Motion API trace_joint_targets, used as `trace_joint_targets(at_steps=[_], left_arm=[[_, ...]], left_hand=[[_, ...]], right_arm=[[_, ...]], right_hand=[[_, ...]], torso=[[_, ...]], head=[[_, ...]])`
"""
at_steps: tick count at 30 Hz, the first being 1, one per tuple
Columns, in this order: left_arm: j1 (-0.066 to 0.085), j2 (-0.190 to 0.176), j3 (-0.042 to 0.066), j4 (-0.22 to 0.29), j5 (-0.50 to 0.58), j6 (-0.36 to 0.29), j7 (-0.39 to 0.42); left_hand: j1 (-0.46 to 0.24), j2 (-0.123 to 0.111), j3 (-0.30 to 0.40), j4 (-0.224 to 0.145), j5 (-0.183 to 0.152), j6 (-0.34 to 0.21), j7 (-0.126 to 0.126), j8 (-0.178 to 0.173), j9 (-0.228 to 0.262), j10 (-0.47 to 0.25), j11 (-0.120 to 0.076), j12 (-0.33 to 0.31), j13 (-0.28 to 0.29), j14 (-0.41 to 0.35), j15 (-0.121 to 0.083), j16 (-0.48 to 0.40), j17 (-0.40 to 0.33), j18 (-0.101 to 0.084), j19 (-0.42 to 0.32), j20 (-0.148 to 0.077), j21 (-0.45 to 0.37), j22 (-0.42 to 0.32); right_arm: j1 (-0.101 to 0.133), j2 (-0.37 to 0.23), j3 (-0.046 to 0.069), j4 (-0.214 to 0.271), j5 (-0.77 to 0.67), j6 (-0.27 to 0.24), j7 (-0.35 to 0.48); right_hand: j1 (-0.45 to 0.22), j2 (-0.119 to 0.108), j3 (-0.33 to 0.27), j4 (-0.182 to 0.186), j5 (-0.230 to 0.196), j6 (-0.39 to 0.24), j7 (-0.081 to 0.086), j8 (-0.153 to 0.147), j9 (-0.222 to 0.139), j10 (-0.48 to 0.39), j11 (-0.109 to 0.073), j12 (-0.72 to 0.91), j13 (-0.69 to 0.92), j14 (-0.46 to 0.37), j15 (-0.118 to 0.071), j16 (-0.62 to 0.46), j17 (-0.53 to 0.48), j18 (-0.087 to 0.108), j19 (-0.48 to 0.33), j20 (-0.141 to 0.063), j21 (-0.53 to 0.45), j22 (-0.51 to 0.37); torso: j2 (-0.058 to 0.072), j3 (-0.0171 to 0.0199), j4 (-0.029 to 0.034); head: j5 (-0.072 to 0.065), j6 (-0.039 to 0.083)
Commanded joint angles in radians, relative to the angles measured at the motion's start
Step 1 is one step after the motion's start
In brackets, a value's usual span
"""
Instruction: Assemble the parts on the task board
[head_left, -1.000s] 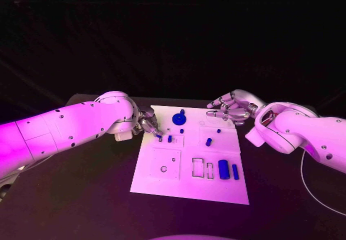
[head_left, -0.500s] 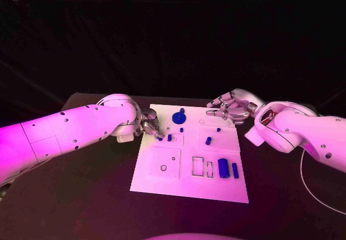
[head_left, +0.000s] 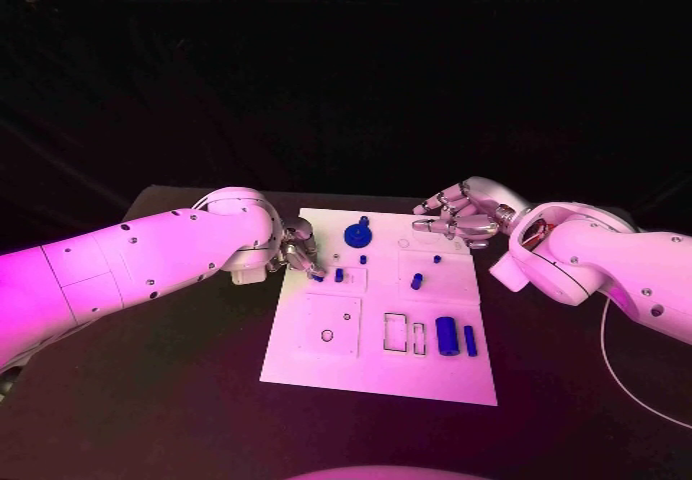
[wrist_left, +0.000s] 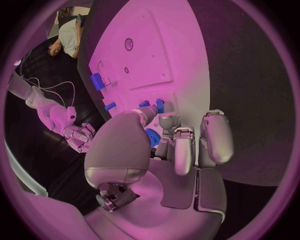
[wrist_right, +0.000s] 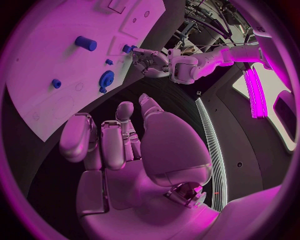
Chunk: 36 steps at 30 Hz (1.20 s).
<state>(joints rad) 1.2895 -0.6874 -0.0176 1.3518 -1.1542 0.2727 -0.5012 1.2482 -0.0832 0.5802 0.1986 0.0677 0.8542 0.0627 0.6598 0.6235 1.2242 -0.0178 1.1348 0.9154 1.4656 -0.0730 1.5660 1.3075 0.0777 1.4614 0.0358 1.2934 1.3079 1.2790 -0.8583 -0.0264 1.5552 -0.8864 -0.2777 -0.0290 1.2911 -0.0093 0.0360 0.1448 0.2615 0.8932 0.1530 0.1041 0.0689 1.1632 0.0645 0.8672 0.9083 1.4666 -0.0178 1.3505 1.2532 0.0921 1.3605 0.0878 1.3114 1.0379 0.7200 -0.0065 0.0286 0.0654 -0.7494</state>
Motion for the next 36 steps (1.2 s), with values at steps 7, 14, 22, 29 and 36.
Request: trace_joint_targets(at_steps=[7, 14, 22, 29, 36], left_arm=[[-0.003, -0.001, -0.002, -0.006, -0.04, 0.004, -0.034], [-0.003, -0.001, -0.002, -0.006, -0.04, -0.043, 0.01], [-0.005, -0.005, -0.002, 0.001, -0.035, -0.09, 0.039], [-0.006, -0.004, -0.002, 0.002, -0.035, -0.095, 0.036], [-0.009, 0.003, -0.002, -0.008, -0.055, -0.053, 0.026]], left_hand=[[0.0, 0.002, 0.115, -0.103, 0.003, 0.002, -0.006, 0.006, 0.003, 0.015, 0.001, 0.004, 0.009, 0.105, -0.004, 0.005, 0.263, -0.012, 0.008, -0.003, 0.006, 0.066], [-0.004, -0.003, 0.125, -0.106, 0.006, 0.005, -0.007, 0.01, 0.004, 0.024, 0.0, 0.01, 0.017, 0.105, -0.005, 0.005, 0.263, -0.013, 0.01, -0.004, 0.01, 0.07], [-0.009, -0.009, 0.136, -0.11, 0.01, 0.009, -0.009, 0.014, 0.006, 0.035, -0.002, 0.018, 0.027, 0.105, -0.007, 0.005, 0.263, -0.016, 0.016, -0.005, 0.023, 0.08], [-0.01, -0.011, 0.139, -0.111, 0.011, 0.009, -0.01, 0.015, 0.006, 0.038, -0.003, 0.021, 0.031, 0.105, -0.007, 0.005, 0.263, -0.017, 0.018, -0.006, 0.027, 0.083], [-0.01, -0.011, 0.14, -0.112, 0.011, 0.01, -0.01, 0.015, 0.006, 0.037, -0.003, 0.019, 0.028, 0.105, -0.007, 0.005, 0.263, -0.017, 0.018, -0.006, 0.028, 0.084]], right_arm=[[-0.001, 0.0, 0.0, 0.001, -0.006, 0.01, 0.009], [-0.001, 0.001, 0.0, 0.001, -0.006, 0.01, 0.009], [-0.001, 0.001, 0.0, 0.001, -0.006, 0.01, 0.009], [-0.001, 0.001, 0.0, 0.001, -0.006, 0.011, 0.009], [-0.001, 0.0, 0.0, 0.001, -0.006, 0.012, 0.009]], right_hand=[[0.009, 0.005, -0.005, 0.001, 0.007, 0.002, 0.004, 0.005, 0.0, -0.006, 0.001, -0.002, 0.001, 0.036, 0.003, -0.006, 0.001, 0.01, -0.007, -0.001, -0.007, 0.0], [0.009, 0.005, -0.006, 0.001, 0.007, 0.002, 0.004, 0.005, 0.0, -0.006, 0.001, -0.002, 0.001, 0.036, 0.003, -0.006, 0.0, 0.01, -0.006, -0.001, -0.006, 0.001], [0.009, 0.005, -0.006, 0.001, 0.007, 0.002, 0.004, 0.005, 0.0, -0.006, 0.001, -0.002, 0.001, 0.036, 0.003, -0.006, 0.0, 0.01, -0.006, -0.001, -0.006, 0.001], [0.009, 0.005, -0.006, 0.001, 0.007, 0.002, 0.004, 0.005, 0.0, -0.006, 0.001, -0.002, 0.001, 0.036, 0.003, -0.006, 0.0, 0.01, -0.006, -0.001, -0.006, 0.001], [0.009, 0.005, -0.006, 0.001, 0.007, 0.002, 0.004, 0.005, 0.0, -0.006, 0.001, -0.002, 0.001, 0.036, 0.003, -0.006, 0.0, 0.01, -0.006, -0.001, -0.006, 0.001]], torso=[[0.0, -0.0007, 0.0003], [0.0, -0.001, -0.0001], [0.0, -0.0001, -0.0002], [0.0, -0.0001, -0.0003], [0.001, -0.0002, -0.0014]], head=[[0.002, -0.003], [0.003, -0.005], [0.003, -0.005], [0.003, -0.006], [0.004, -0.008]])
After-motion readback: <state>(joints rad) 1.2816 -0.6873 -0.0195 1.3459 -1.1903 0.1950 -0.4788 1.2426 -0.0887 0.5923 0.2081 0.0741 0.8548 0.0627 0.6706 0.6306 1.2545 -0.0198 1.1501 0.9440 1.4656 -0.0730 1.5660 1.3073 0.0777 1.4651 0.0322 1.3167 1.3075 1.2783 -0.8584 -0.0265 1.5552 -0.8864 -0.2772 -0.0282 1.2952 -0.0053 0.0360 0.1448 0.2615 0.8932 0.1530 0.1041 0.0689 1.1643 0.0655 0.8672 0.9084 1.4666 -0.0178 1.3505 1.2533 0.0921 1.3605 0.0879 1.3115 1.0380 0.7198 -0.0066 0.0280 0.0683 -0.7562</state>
